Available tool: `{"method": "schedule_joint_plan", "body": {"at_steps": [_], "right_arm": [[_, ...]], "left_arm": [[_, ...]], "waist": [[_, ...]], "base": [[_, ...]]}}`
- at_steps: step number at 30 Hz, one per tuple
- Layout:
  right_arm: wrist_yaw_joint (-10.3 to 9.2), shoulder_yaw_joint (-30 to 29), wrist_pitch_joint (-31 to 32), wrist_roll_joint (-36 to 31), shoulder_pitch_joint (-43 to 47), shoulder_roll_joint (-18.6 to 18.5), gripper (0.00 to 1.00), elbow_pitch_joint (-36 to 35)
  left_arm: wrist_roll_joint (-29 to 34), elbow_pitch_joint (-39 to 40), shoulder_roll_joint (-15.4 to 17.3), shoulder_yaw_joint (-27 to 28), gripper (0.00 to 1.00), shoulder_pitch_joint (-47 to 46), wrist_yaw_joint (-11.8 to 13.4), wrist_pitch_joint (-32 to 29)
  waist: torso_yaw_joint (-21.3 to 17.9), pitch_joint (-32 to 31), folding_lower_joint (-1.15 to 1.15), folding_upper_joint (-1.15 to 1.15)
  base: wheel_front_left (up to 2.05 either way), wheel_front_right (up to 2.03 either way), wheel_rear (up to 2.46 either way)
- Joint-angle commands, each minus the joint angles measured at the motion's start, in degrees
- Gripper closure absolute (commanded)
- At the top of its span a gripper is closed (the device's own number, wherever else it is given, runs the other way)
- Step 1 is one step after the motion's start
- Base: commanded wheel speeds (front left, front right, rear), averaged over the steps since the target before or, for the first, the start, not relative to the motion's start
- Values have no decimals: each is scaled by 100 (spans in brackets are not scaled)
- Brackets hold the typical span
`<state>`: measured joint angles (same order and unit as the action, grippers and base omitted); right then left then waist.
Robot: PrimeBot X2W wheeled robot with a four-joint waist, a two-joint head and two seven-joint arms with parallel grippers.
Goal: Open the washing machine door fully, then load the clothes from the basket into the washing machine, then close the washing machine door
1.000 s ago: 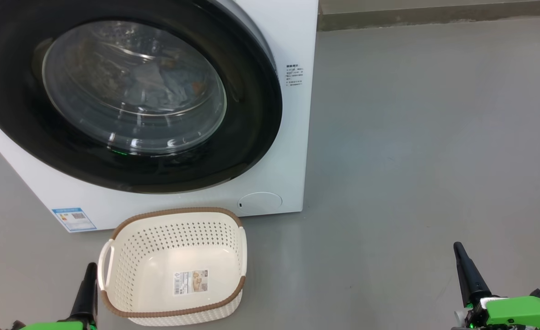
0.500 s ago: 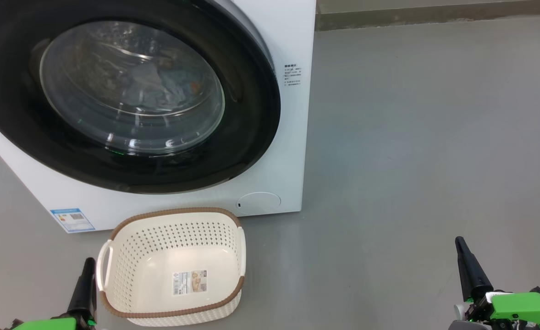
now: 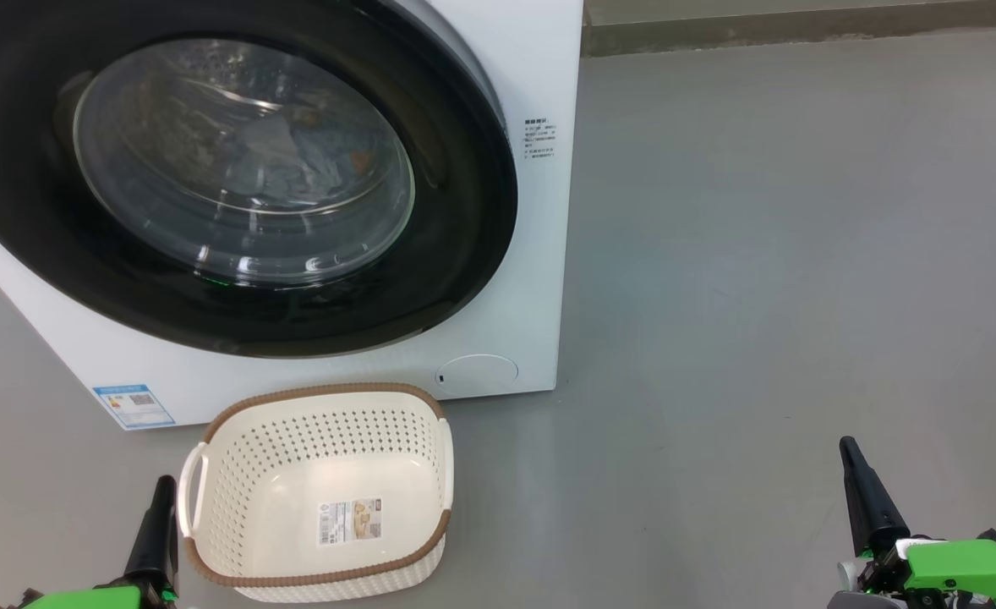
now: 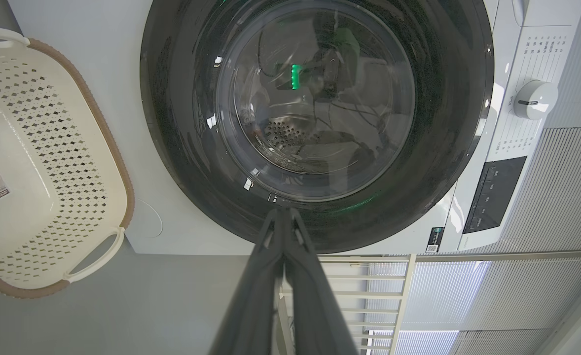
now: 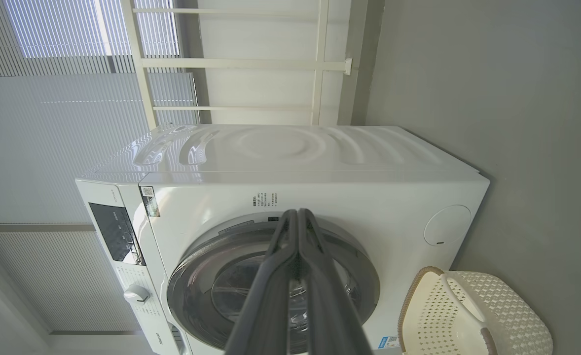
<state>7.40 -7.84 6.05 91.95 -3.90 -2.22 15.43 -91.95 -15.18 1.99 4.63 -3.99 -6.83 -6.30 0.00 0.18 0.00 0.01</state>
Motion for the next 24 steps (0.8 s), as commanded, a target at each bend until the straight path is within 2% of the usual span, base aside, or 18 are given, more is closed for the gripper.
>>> {"method": "schedule_joint_plan", "body": {"at_steps": [1, 24], "right_arm": [[9, 132, 44, 22, -228, -65, 100, -141], [9, 132, 43, 22, -228, -65, 100, -141]], "left_arm": [[-18, 112, 88, 194, 100, -221, -66, -23], [-19, 112, 88, 192, 100, -220, -66, -21]], "waist": [[0, 0, 0, -1], [0, 0, 0, -1]], "base": [[0, 0, 0], [0, 0, 0]]}}
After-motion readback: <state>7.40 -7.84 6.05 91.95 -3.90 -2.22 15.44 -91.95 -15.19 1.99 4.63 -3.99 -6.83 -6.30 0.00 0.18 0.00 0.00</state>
